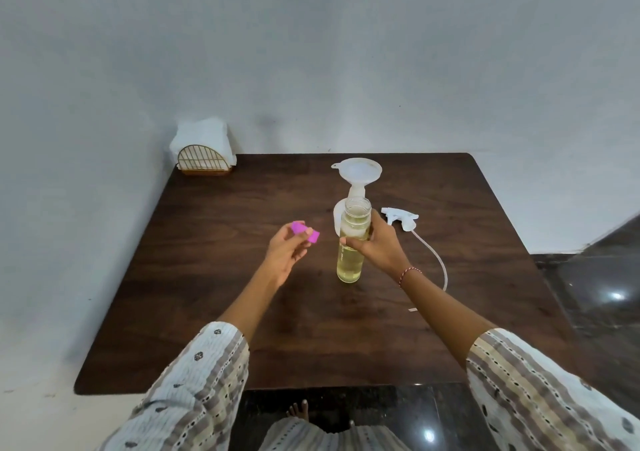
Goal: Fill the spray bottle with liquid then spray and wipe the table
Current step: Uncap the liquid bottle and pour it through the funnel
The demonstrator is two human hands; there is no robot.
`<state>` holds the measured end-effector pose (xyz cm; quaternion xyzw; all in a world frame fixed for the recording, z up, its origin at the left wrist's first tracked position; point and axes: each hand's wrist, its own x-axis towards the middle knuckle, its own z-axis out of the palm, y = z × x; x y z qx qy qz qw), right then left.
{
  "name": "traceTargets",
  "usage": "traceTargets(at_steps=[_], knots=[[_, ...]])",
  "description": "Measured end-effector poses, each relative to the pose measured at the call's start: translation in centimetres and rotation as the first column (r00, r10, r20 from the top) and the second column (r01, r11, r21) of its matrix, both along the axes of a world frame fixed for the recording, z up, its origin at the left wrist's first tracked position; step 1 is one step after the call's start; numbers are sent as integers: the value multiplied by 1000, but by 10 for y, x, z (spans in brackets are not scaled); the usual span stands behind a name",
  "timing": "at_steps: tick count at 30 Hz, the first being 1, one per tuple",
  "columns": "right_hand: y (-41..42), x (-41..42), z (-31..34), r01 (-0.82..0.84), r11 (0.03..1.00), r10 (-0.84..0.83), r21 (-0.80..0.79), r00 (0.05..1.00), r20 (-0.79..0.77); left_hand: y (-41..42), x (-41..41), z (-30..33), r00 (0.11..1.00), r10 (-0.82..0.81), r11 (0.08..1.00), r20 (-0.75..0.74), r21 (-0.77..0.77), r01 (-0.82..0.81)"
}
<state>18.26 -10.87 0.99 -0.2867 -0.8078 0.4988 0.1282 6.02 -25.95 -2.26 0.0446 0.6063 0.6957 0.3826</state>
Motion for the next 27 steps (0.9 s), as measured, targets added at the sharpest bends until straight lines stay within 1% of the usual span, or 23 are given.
traceTargets(at_steps=[2,3,5,7,11,15,17,18,20,22,23,24,26,27], knots=[[2,2,1,14,1000,-14,-8,1000,-13,-1,-2,-17,998,6,989,-60,-148,-15],[4,4,0,27,1000,-27,-12,999,-21,-1,-3,-24,990,-23,966,-136,-259,-13],[8,7,0,64,998,-64,-13,998,-26,0,-2,-35,948,-158,892,-276,-452,17],[12,10,0,102,995,-102,-5,994,-38,2,-1,-43,907,-246,852,-342,-523,34],[21,18,1,177,984,-176,18,983,-51,3,0,-60,794,-416,775,-444,-630,54],[27,25,4,237,971,-234,28,969,-73,0,2,-72,683,-529,748,-504,-657,95],[29,25,4,254,966,-251,35,965,-79,1,-4,-73,625,-601,710,-498,-692,131],[30,25,3,260,965,-257,39,963,-77,2,-7,-73,610,-629,689,-482,-709,150],[32,24,3,268,962,-264,47,962,-76,4,-11,-69,620,-660,652,-424,-734,192],[33,22,4,276,960,-271,55,959,-83,7,-13,-61,649,-652,641,-391,-742,198],[33,21,4,280,958,-275,61,957,-88,8,-12,-56,650,-634,659,-419,-733,170],[34,20,5,286,956,-279,65,955,-95,11,-12,-51,649,-593,700,-476,-703,125],[36,18,7,296,953,-288,67,951,-110,20,-12,-37,663,-434,818,-610,-575,5],[38,18,8,301,951,-292,67,949,-120,27,-14,-27,683,-337,865,-648,-499,-46]])
